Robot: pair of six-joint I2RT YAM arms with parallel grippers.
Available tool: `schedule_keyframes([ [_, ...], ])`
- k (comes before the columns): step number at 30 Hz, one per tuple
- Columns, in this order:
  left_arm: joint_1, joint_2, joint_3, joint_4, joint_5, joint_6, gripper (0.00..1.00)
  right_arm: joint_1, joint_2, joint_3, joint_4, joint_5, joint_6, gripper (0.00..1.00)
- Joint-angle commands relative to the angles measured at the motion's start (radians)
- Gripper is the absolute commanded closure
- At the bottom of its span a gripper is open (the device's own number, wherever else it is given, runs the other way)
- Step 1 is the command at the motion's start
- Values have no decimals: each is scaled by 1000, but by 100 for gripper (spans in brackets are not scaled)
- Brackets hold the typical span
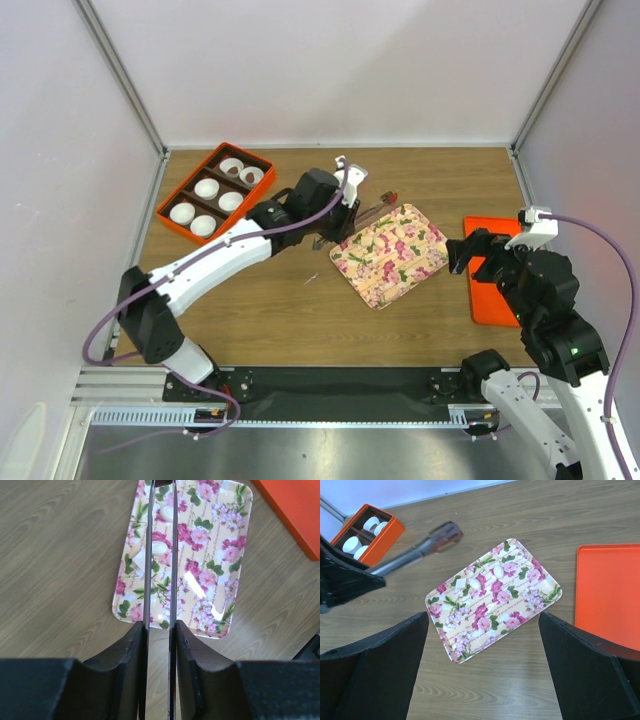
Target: Pack the chocolate
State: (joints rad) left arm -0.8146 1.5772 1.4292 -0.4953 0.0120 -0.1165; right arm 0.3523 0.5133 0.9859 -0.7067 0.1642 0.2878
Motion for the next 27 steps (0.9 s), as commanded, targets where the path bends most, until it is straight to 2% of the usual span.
schedule_keyframes([
  [1, 35, -77, 36, -46, -59, -48, 68, 1, -13, -3, 19, -15, 10, 0],
  [5, 113, -97, 13, -121, -104, -75, 69, 2, -10, -4, 24, -25, 13, 0],
  [10, 348, -134, -33, -147, -75, -115, 69, -1, -16, 0, 16, -15, 2, 0],
  [14, 547, -148, -32, -178, -119, -114, 68, 2, -19, 3, 12, -19, -1, 0],
  [17, 656, -137, -27, -192, -126, -107, 67, 1, -19, 2, 12, -17, -6, 0],
  [20, 739, -120, -26, -196, -115, -106, 68, 1, -18, -1, 15, -14, -10, 0],
  [27, 840, -74, 2, -190, -116, -75, 68, 2, -7, 13, 22, -22, -18, 0],
])
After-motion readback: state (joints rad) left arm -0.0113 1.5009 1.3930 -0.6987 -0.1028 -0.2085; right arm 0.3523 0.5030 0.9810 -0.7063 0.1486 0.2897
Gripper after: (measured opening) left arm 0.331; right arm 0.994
